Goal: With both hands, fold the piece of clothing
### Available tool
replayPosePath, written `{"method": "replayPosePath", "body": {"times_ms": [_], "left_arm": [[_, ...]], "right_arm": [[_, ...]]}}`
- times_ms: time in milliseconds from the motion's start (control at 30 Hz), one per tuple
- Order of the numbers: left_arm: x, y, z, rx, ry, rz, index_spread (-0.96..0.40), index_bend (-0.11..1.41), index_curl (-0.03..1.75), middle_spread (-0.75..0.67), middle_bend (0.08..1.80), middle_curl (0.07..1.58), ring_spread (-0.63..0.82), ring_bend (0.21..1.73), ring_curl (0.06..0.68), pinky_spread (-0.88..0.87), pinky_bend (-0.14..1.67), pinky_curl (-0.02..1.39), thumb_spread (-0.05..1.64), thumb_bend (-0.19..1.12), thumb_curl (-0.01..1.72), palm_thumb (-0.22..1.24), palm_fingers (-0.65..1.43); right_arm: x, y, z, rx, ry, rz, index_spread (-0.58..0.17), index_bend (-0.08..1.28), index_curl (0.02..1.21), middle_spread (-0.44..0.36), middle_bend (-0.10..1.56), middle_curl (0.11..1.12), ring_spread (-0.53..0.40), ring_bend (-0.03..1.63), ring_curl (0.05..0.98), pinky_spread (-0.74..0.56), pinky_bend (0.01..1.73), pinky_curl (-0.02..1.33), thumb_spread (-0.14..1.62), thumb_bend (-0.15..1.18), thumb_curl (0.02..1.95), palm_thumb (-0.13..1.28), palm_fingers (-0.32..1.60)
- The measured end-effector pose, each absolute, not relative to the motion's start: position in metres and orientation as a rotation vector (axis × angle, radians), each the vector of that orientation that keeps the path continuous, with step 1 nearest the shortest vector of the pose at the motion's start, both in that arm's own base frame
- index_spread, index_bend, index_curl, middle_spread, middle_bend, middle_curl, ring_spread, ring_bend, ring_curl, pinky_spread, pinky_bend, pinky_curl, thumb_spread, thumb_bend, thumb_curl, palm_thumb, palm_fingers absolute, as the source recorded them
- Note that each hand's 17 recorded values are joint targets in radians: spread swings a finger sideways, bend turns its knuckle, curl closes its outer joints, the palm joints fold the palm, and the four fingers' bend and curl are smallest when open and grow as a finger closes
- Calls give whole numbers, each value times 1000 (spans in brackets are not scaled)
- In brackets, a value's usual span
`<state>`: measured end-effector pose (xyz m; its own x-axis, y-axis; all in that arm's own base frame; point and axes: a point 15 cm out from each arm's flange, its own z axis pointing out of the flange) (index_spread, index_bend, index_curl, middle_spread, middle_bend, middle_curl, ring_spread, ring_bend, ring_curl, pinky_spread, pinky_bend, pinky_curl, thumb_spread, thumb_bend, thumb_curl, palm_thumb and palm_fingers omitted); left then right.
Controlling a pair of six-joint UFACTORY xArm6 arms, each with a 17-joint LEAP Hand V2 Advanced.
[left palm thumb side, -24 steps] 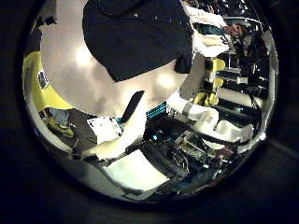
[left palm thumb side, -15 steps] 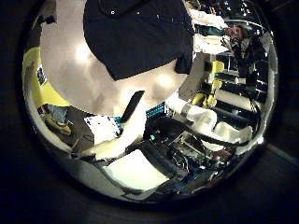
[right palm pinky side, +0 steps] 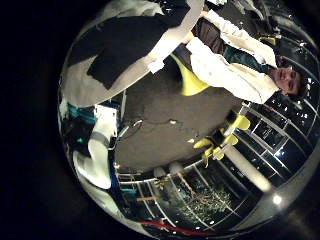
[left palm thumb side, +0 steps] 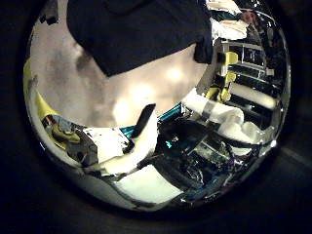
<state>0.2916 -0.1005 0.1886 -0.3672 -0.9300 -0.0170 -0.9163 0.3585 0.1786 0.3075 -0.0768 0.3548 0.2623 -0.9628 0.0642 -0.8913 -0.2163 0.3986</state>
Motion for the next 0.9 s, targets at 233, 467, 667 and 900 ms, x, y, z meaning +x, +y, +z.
{"method": "replayPosePath", "body": {"times_ms": [233,467,667,900], "left_arm": [[282,-106,148,1621,-2550,-368,-34,161,384,150,194,400,195,710,215,152,320,560,947,-31,292,179,193],[281,-100,133,1626,-2557,-500,-23,173,370,158,203,394,207,703,208,169,326,537,924,-22,305,220,203],[285,-100,126,1645,-2579,-579,-70,194,391,-18,315,421,82,679,189,62,283,497,925,-18,319,298,421],[297,-104,132,1667,-2574,-595,-270,246,477,-326,677,576,-363,851,251,-385,431,527,993,24,348,524,1048]], "right_arm": [[305,-76,355,2179,-1690,-284,-330,148,258,27,254,354,162,619,223,361,632,221,1167,-19,237,158,104],[299,-76,361,2183,-1697,-273,-330,151,257,26,253,355,163,619,226,362,625,226,1168,-18,238,156,107],[289,-75,367,2192,-1706,-251,-336,152,259,26,252,355,162,614,229,362,615,229,1168,-18,239,156,114],[284,-76,372,2195,-1713,-238,-342,154,260,26,256,357,163,610,229,353,601,230,1168,-18,240,156,126]]}}
